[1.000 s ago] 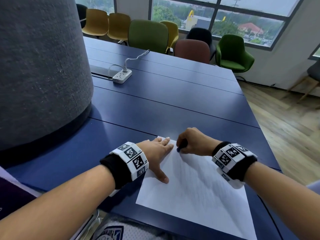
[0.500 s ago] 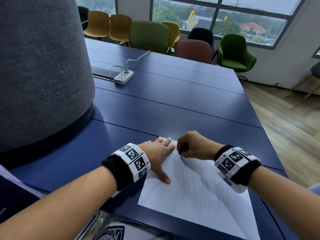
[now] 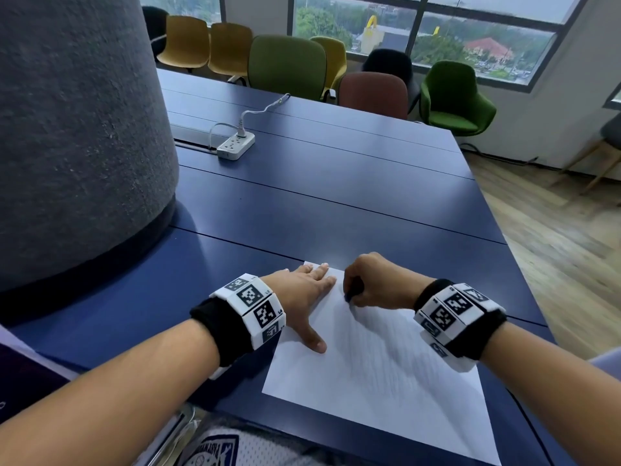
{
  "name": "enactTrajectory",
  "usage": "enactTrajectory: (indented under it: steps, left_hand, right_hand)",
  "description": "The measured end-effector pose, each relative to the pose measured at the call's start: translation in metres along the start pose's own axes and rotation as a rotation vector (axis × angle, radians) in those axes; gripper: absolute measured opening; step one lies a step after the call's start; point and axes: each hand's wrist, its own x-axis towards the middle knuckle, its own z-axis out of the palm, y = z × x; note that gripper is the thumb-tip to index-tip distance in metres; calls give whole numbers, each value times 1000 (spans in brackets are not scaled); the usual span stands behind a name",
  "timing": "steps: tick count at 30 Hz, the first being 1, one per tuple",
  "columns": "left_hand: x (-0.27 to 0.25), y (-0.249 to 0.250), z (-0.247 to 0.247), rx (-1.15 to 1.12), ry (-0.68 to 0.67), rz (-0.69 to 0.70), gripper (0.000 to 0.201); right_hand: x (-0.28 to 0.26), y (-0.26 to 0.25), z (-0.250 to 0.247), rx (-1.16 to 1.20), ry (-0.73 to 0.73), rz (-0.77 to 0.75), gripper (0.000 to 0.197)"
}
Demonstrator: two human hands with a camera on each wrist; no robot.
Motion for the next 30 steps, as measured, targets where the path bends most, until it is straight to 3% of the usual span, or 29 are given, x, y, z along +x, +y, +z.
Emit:
enactTrajectory:
  steps: [2,7,11,16,22,26,30]
  left_hand:
    - [1,0,0,-5,-2,0,127]
    - [0,0,1,-1,1,0,128]
    - [-1,2,0,40,21,-3,127]
    - [0,3,1,71,-11,-12,136]
    - [1,1,2,60,-25,-4,138]
    - [3,-1,3,42,-14,10,136]
    - [3,-1,3,15,-22,22,132]
  right_hand:
    - [0,2,2,13,59,19,10]
    - [-12,-7,4,-7,-84,-37,10]
    - [-6,-1,3,-46,59,33,9]
    - [-20,-15,7,-30,-134,-60,9]
    - [-10,-10,5,-29,43,20,9]
    - [-23,-25,9,-18,-105,-61,10]
    - [-9,-18,2,-34,-8,-7,10]
